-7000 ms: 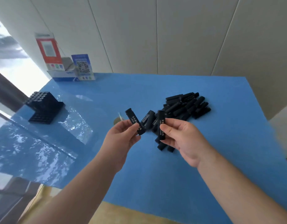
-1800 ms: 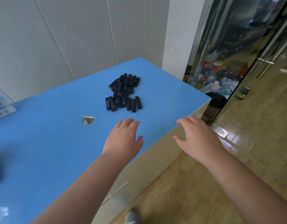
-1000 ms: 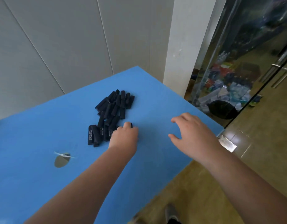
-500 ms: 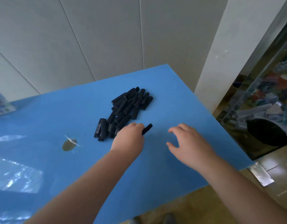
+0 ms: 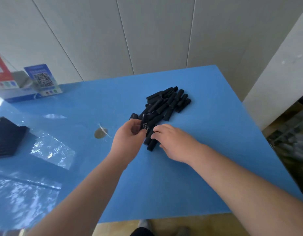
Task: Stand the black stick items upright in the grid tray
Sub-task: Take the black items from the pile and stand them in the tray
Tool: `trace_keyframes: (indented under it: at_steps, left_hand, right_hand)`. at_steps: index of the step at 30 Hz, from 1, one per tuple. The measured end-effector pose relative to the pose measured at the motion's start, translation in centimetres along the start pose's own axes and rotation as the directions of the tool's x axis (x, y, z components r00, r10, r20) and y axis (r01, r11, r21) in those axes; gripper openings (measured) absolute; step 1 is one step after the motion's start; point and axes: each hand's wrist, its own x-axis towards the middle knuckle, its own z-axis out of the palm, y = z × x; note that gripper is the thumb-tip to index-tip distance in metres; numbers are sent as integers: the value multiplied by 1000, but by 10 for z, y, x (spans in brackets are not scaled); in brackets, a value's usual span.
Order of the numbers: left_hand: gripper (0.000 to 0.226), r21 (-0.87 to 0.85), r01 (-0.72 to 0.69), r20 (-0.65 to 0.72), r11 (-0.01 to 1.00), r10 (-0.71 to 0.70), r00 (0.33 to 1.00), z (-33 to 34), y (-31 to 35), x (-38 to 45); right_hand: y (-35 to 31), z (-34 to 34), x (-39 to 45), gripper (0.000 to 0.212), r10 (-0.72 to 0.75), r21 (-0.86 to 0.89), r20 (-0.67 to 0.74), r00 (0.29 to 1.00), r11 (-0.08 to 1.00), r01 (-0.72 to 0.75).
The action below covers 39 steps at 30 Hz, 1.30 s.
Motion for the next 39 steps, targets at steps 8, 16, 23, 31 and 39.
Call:
trace_keyframes:
  at_steps: [8,16,23,31,39]
  left_hand:
    - [21,-48,45,-8,998,-46,999,6,1,-4]
    - [13,-9,38,51,999,-37,998,11,10,-1]
    - [19,-77,-6,178,997,20,984,31,24,-1]
    - [23,-143,-51,274,988,89,958,59,39,-1]
    - [18,-131,-22,261,991,56,964,61,40,-11]
  right_hand:
    - [16,6,-2,19,33,-26,-43,999,999,-35]
    - [33,-25,-39,10,268,394,-5,963,886,-244]
    - [50,-48,-70,15,490,852,93,867,411,-324]
    - [65,-52,-86,8,548,937,127,827,206,-281]
    - [66,-43,-79,19,532,968,53,845,180,-174]
